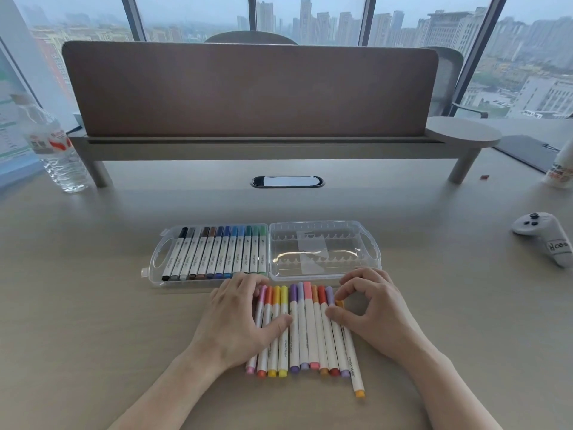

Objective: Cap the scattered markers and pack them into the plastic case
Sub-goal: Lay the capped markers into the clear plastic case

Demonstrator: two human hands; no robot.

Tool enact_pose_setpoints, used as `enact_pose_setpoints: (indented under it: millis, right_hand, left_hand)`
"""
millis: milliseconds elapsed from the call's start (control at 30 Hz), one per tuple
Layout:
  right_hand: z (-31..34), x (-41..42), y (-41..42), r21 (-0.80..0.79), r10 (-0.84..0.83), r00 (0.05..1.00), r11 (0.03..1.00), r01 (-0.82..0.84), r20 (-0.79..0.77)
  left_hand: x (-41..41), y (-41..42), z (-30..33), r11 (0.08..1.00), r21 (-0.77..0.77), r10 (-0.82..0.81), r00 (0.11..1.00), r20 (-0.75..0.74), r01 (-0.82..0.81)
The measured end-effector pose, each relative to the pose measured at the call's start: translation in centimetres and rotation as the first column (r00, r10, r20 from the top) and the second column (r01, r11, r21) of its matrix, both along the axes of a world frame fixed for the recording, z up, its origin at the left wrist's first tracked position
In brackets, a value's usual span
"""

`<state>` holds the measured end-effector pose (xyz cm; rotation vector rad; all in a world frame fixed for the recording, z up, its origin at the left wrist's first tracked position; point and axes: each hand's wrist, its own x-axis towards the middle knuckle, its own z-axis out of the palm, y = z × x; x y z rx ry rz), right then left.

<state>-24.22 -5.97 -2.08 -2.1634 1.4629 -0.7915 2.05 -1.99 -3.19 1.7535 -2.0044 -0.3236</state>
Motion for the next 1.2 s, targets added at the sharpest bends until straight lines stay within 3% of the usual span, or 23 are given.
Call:
enact_pose_setpoints:
  millis: [133, 467, 800, 933, 1033, 1133, 1200]
  right_hand:
    - [0.0, 0.2, 0.0, 0.022, 0.031, 0.999, 0.999, -0.031, -0.037]
    - [1.4, 1.4, -0.5, 0.145, 0.118, 0.933, 0.987, -0.072, -0.339]
    - [1.8, 2.7, -1.2, 0.154, 0.045, 0.937, 0.988, 0.010, -0.347]
    - [1.5, 2.9, -1.1, 0.109, 0.004, 0.922, 0.993, 0.042, -0.388]
    - [1.7, 2.6, -0.8, 0.081, -0.023, 0.939, 0.995, 0.054, -0.342]
    - [1.9, 2.5, -0.9, 0.078, -0.023, 0.950, 0.996, 0.050, -0.312]
    - [1.8, 2.6, -1.0, 0.080, -0.023, 0.953, 0.996, 0.050, -0.303]
  left_hand:
    - [0.0, 0.0, 0.0, 1.000, -0.004, 0.009, 1.000, 0.005, -0.009]
    - [-0.2, 0.1, 0.1, 1.000, -0.012, 0.013, 1.000, -0.007, -0.013]
    - [-0.2, 0.7, 0.8, 1.000, -0.012, 0.002, 0.992, -0.129, -0.003]
    - [-0.4, 1.2, 1.3, 0.999, -0.041, 0.004, 0.994, -0.112, -0.009]
    - [-1.5, 2.3, 1.8, 0.972, -0.185, -0.152, 0.988, -0.023, 0.145]
    - [-3.9, 4.1, 2.1, 0.915, -0.140, -0.372, 0.926, 0.067, 0.378]
    - [-5.2, 4.5, 2.0, 0.890, -0.134, -0.416, 0.896, 0.154, 0.436]
